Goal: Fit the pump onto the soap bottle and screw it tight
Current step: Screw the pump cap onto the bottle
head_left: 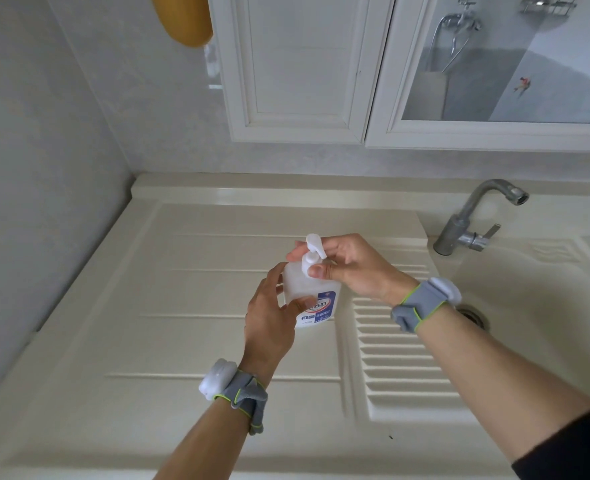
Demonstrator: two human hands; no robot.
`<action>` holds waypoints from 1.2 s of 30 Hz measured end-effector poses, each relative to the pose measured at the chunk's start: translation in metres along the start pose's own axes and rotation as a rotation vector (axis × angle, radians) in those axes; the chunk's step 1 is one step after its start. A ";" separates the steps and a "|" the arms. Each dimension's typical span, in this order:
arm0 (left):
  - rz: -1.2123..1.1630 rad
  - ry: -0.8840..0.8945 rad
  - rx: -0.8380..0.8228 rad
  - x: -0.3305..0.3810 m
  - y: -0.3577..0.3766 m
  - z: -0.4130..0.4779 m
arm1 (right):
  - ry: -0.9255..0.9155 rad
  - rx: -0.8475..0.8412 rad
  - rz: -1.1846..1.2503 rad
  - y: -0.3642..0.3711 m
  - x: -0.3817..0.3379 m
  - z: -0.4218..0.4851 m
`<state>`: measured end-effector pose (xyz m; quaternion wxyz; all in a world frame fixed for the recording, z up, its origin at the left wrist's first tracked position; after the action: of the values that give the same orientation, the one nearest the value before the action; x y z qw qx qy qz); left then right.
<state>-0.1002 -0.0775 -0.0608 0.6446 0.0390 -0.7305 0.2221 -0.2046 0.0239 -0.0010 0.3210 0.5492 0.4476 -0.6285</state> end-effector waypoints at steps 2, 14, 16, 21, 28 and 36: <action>-0.002 0.000 0.005 0.000 0.000 -0.001 | -0.006 0.061 -0.005 -0.001 0.002 -0.001; 0.035 0.001 0.026 0.003 0.000 0.000 | -0.046 0.446 0.012 0.004 0.006 -0.021; 0.066 0.002 0.025 0.003 -0.001 0.001 | -0.038 0.519 -0.004 0.004 0.007 -0.024; 0.105 0.010 0.024 0.005 -0.002 0.002 | -0.017 0.645 0.007 0.007 0.013 -0.028; 0.140 0.011 0.012 0.005 0.001 0.003 | 0.008 0.744 -0.040 0.012 0.014 -0.033; 0.150 0.025 -0.014 0.006 0.001 0.002 | 0.031 0.793 -0.049 0.018 0.012 -0.037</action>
<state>-0.1034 -0.0762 -0.0550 0.6354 -0.0232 -0.7249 0.2650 -0.1759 0.0522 -0.0163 0.0621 0.6291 0.1883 -0.7517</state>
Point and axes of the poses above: each hand's wrist, its own z-axis towards the middle knuckle, its own y-axis out of the palm, x = y × z, the point moved 10 cm from there along z, towards the middle knuckle, and after that the axes turned 11 degrees about -x, right-handed, at the moved point
